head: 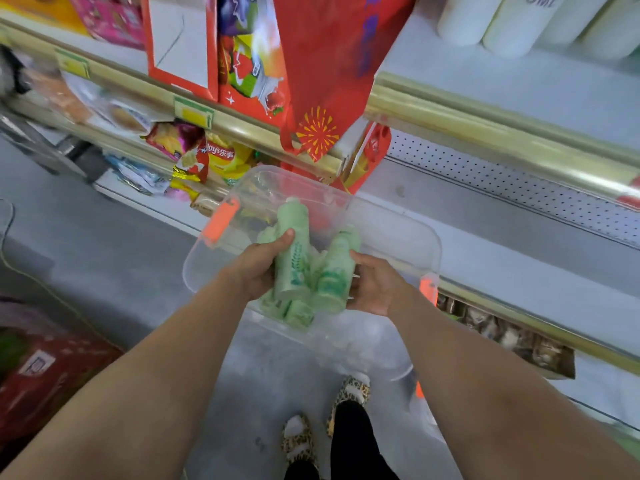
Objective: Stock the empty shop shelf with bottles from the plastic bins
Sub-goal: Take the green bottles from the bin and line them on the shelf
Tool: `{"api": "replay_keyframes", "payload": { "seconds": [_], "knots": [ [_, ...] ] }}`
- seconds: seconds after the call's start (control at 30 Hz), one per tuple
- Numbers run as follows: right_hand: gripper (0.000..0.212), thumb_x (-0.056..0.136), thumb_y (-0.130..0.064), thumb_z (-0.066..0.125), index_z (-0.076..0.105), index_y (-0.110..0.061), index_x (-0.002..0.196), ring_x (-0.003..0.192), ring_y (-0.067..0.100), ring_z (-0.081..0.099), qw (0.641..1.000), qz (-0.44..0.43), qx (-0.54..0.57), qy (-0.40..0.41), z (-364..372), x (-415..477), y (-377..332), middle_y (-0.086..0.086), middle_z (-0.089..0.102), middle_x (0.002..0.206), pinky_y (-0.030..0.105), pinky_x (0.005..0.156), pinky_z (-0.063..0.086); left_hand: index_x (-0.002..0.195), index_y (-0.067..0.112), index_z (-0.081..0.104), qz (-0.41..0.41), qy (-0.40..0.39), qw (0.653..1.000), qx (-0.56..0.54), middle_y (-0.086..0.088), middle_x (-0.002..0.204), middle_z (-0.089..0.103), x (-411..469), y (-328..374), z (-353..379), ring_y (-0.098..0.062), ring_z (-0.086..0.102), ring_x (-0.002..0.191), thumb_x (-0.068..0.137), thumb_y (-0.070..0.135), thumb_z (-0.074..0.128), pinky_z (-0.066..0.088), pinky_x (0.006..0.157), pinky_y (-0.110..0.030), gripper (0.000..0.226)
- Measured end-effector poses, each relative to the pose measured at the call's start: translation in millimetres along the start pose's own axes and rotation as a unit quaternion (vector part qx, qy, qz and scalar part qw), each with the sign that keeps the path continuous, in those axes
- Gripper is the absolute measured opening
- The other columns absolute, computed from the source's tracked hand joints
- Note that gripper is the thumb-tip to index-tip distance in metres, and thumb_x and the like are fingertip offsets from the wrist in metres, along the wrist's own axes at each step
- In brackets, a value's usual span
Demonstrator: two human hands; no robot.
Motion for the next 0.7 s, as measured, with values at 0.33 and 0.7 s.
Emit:
{"api": "replay_keyframes", "payload": {
  "seconds": [0.33,0.7],
  "knots": [
    [0.029,0.085,-0.026,0.067,0.071,-0.006,0.105,0.074,0.026,0.074,0.985,-0.150,-0.065,-0.063,56,-101,-42,0.010,0.075,0.087,0.037,0.064,0.060,0.121,0.008,0.061,0.064,-0.140,0.986,-0.062,-0.008,0.096,0.067,-82,52,66,-0.022,0.066,0.083,0.089,0.043,0.062,0.056,0.079,-0.040,0.047],
    [0.039,0.084,-0.023,0.071,0.065,-0.005,0.119,0.091,0.025,0.070,0.913,-0.390,-0.111,-0.044,45,-261,-167,0.012,0.070,0.103,0.045,0.089,0.057,0.132,0.008,0.057,0.206,-0.234,0.950,0.020,-0.014,0.109,0.068,-141,127,192,-0.026,0.068,0.089,0.077,0.029,0.068,0.057,0.083,-0.043,0.060]
  ]
}}
Point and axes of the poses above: each hand's wrist, its own x-axis towards the middle knuckle, its own z-axis out of the palm, y = z × x, the point moved 8 cm from there along x, towards the middle knuckle
